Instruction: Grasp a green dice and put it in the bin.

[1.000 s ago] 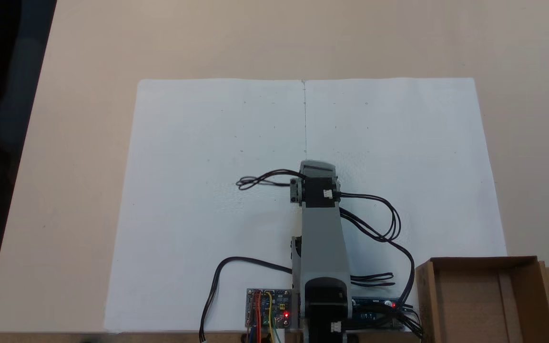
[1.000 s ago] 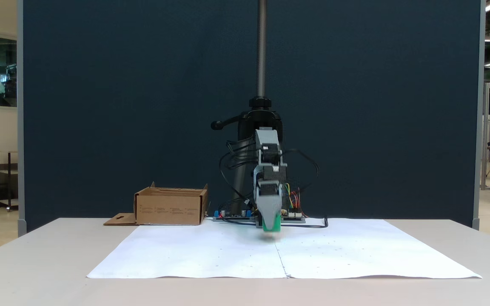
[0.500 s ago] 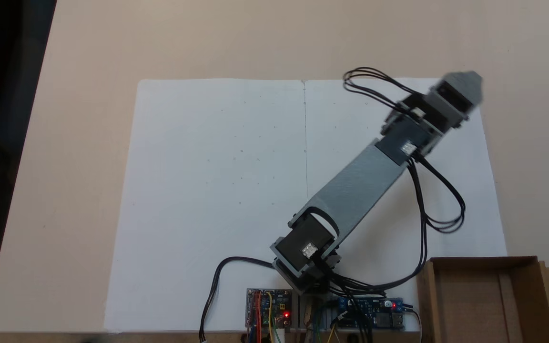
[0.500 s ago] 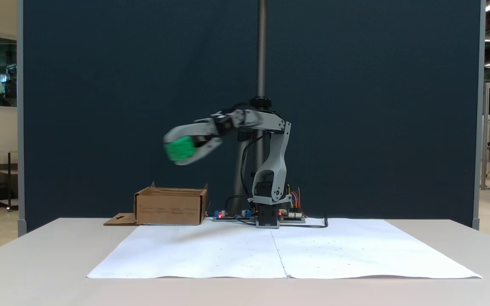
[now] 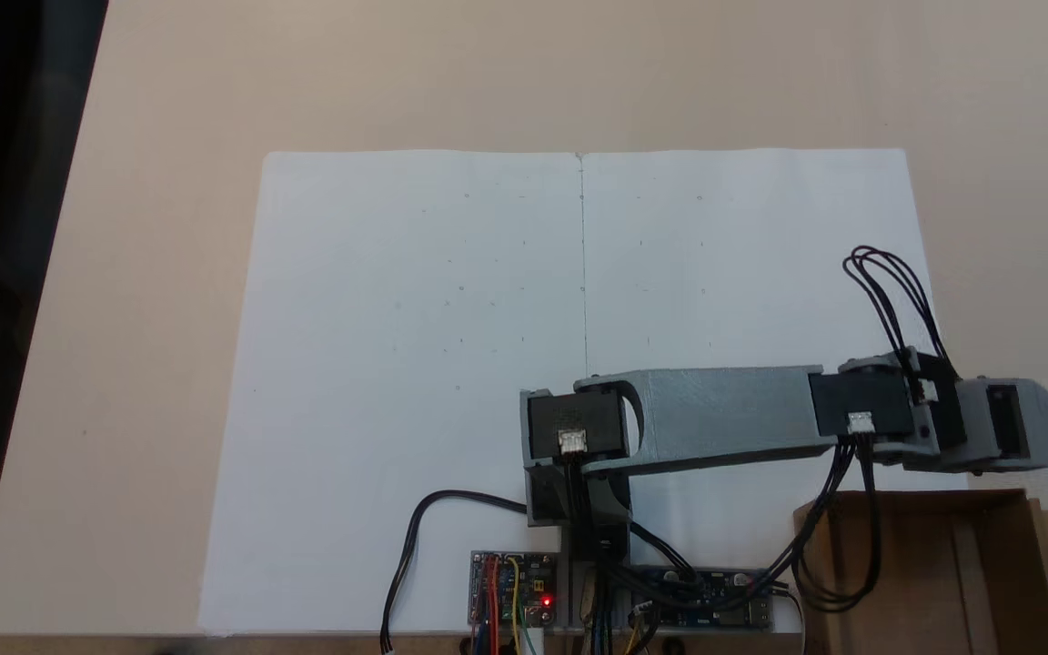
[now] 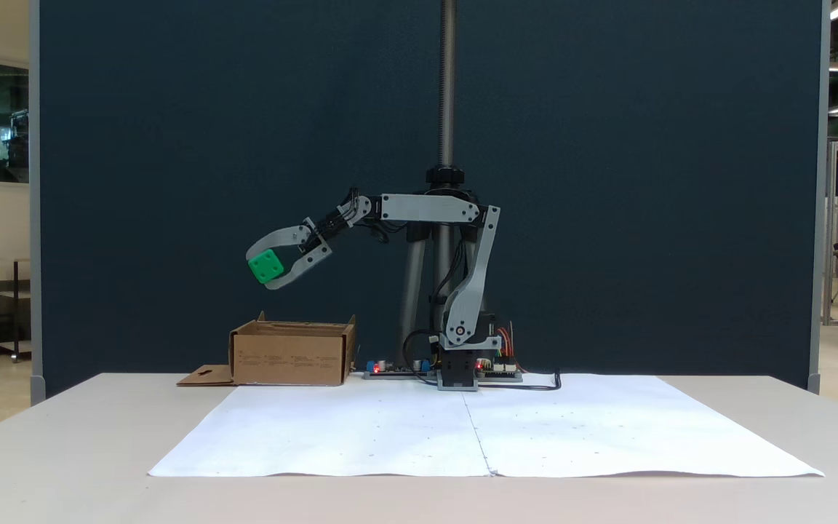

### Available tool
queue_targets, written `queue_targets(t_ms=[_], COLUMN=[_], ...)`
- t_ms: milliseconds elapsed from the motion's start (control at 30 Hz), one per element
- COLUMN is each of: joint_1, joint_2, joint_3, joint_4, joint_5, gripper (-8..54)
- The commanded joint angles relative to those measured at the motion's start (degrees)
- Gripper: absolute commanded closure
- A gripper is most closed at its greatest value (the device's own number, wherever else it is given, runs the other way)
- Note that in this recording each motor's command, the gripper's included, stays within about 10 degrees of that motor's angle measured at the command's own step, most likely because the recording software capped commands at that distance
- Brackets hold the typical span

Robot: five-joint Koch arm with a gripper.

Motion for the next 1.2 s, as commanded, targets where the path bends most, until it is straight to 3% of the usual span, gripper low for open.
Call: queue_targets(t_ms=[0,200,433,533,633,967,1167], joint_1=[4.0,14.2,16.2,15.8,15.7,12.0,-0.6], joint_2=[2.4,1.8,-4.5,-7.9,-9.1,-7.3,1.8], joint_3=[-4.7,-4.8,-4.8,-4.8,-4.8,-4.8,-4.9], joint_4=[4.7,18.5,18.5,18.2,17.3,14.6,14.5], joint_5=[-6.6,-17.1,-22.9,-22.9,-22.9,-21.5,-11.6], gripper=[33.5,33.5,32.0,12.8,4.7,4.7,4.7])
